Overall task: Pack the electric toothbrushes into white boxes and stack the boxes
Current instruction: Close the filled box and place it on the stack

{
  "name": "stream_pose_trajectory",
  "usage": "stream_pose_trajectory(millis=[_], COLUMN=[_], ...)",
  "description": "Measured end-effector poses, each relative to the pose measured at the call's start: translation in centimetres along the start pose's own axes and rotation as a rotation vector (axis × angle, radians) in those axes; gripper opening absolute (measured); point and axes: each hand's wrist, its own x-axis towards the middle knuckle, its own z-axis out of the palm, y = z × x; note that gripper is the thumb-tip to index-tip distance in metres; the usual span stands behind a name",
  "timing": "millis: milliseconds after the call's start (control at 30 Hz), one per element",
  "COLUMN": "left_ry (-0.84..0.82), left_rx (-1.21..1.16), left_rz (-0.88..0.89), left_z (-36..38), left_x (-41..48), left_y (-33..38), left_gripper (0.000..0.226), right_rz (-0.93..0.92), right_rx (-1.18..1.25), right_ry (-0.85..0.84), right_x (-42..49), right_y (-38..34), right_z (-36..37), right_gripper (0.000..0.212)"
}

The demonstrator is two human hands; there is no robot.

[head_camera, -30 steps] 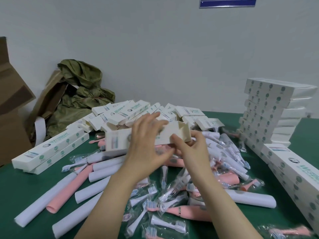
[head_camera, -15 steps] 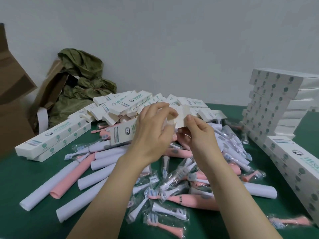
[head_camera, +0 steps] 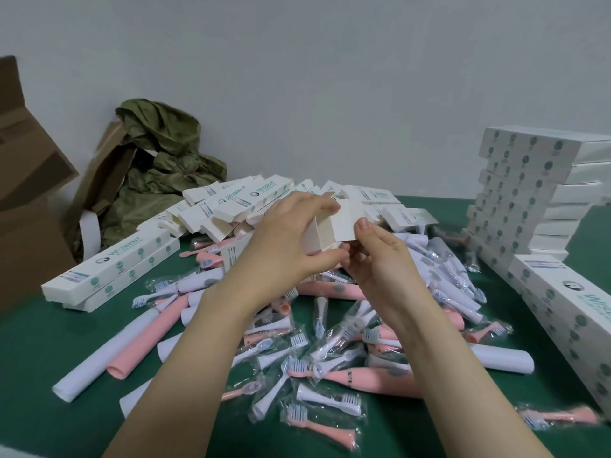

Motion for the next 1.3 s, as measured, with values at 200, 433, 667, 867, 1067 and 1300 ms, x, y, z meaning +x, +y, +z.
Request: stream_pose_trajectory(millis=[200, 433, 667, 867, 1067, 1300], left_ry=[0.066, 0.127, 0.082, 0.113, 0.047, 0.098], left_rx=[0.314, 0.403, 0.331, 0.373, 0.36, 0.301], left_rz=[0.15, -0.025, -0.073, -0.099, -0.135, -0.071], left_z=[-1.9, -2.9, -1.4, -2.7, -2.2, -1.7], left_x=[0.5, -1.7, -2.4, -1.9, -1.3, -1.1], left_y=[-0.6, -5.6, -7.4, -8.3, -7.6, -5.9], left_gripper=[0.042, 0.04, 0.041, 0.042, 0.043, 0.041], right_rz=[0.005, 0.166, 0.18, 0.047, -0.178, -0.155], right_rx=[-0.085, -1.556, -1.986, -1.669, -0.79, -0.023], right_ry=[-0.003, -0.108, -0.119, 0.036, 0.171, 0.121], right_x=[0.3, 2.2, 2.7, 2.7, 2.3, 3.0], right_y=[-0.7, 1.9, 3.1, -0.4, -3.1, -4.4], right_z=[0.4, -3.2, -3.7, -4.4, -1.8, 1.7], right_gripper=[0.044, 0.016, 0.022, 0.015, 0.023, 0.025])
